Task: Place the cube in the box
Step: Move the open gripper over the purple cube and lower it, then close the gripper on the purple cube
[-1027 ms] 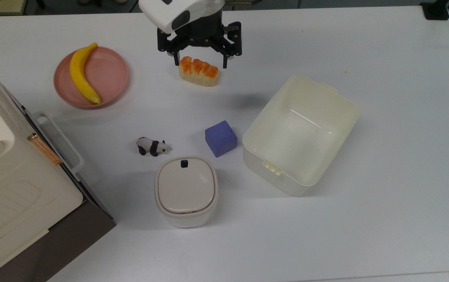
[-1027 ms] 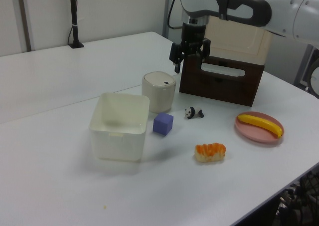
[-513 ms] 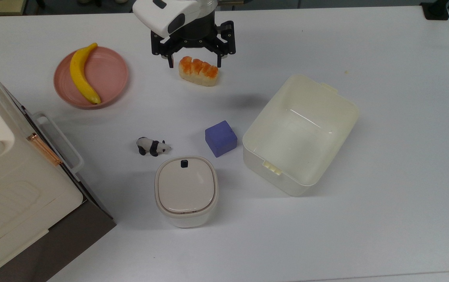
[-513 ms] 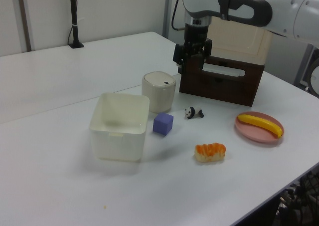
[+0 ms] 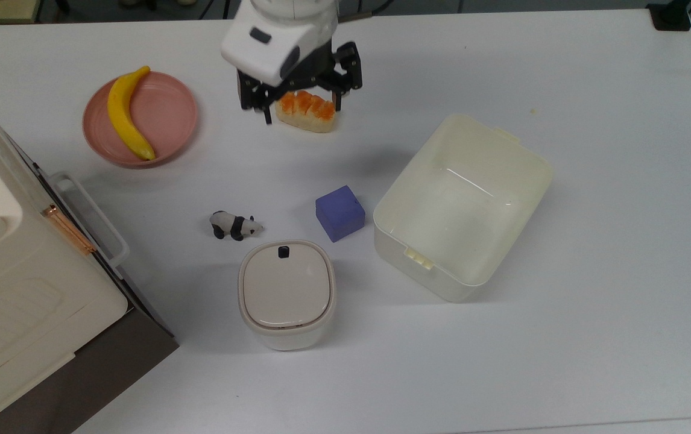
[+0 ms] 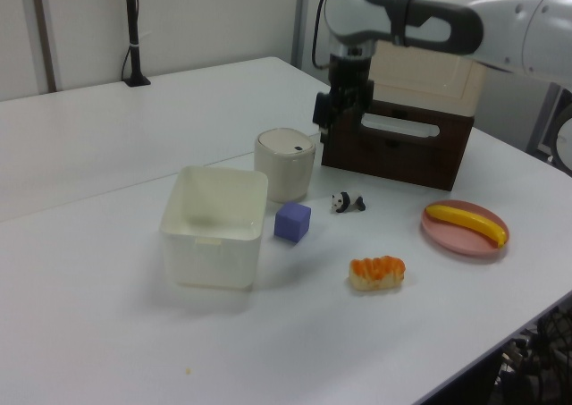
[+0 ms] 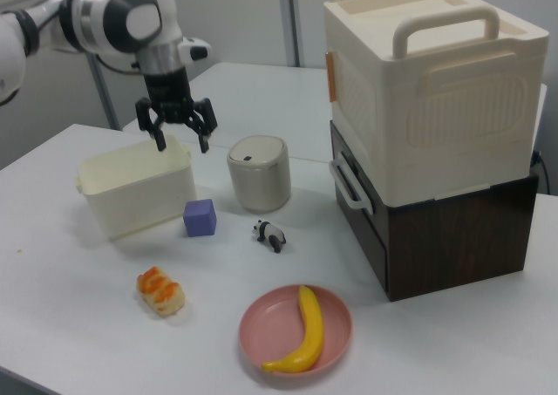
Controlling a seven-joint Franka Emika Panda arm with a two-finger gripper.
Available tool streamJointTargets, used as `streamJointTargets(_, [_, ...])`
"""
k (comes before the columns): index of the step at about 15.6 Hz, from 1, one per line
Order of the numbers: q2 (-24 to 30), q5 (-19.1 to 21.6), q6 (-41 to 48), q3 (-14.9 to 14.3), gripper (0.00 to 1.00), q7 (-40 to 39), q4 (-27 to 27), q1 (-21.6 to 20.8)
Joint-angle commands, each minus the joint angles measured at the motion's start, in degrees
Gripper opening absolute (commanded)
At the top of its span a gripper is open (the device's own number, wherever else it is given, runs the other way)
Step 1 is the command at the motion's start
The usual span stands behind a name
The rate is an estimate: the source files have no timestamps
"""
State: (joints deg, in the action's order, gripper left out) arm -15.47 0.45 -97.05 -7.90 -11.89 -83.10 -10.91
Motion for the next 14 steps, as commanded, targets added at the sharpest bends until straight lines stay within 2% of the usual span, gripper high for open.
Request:
streamJointTargets(1, [0.8,-0.2,-9.5,-2.1,1.0,-9.6,-8.6,-2.5])
streamJointTargets(4, [-1.1,-0.1,-15.0,-2.0,1.0,-16.4,-11.1,-2.7])
streamJointTargets(7, [-3.9,0.5,-18.4,-1.6,1.0,-18.6,-11.6,-3.0])
streamJointTargets(14, [-11.0,0.4,-25.2,-1.7,1.0,-16.4,-11.6,-6.8])
